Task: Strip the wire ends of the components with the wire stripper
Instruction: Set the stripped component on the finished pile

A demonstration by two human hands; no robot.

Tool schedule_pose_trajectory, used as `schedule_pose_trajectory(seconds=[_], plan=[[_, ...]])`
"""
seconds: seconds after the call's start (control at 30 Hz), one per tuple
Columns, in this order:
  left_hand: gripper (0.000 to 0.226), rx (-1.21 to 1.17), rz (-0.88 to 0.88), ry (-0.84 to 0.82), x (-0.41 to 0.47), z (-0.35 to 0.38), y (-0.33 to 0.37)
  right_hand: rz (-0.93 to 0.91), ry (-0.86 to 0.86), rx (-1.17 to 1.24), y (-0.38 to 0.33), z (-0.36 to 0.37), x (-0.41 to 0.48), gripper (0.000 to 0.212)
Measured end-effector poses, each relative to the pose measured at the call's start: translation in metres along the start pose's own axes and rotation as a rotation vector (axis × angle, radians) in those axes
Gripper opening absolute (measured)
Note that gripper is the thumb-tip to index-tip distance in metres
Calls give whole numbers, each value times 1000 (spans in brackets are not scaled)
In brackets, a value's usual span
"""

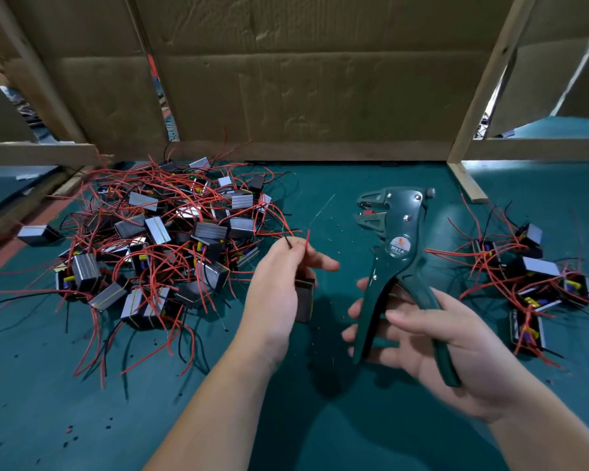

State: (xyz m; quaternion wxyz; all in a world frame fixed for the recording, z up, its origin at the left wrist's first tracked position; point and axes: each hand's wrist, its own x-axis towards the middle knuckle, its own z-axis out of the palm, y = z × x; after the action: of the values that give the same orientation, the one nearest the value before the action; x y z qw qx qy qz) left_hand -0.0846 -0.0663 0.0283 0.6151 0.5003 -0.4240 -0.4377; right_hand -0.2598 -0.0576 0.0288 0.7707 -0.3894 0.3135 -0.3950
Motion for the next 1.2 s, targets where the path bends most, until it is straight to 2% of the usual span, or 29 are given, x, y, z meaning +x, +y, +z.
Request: schedule_pose_trajectory(seconds=[0.13, 0.33, 0.5, 0.63, 0.87, 1.0, 1.2], plan=[[22, 11, 96, -1, -1, 1, -1, 5, -82, -40, 0, -1, -2, 47], [22, -12, 121, 79, 0, -5, 5, 172, -308, 52, 3, 4, -2, 54], [15, 181, 256, 112, 3, -12, 3, 262, -445, 224, 6, 8, 1, 61], [12, 368, 395, 146, 3, -15, 2, 251, -457, 222, 10, 8, 2, 69], [12, 639, 624, 193, 3, -20, 4, 219, -506, 224, 12, 8, 1, 56], [14, 679, 665, 204, 2, -19, 5, 209, -510, 189, 11, 7, 0, 52], [15, 714, 706, 224, 2, -18, 5, 226, -412, 119, 8, 7, -1, 51]])
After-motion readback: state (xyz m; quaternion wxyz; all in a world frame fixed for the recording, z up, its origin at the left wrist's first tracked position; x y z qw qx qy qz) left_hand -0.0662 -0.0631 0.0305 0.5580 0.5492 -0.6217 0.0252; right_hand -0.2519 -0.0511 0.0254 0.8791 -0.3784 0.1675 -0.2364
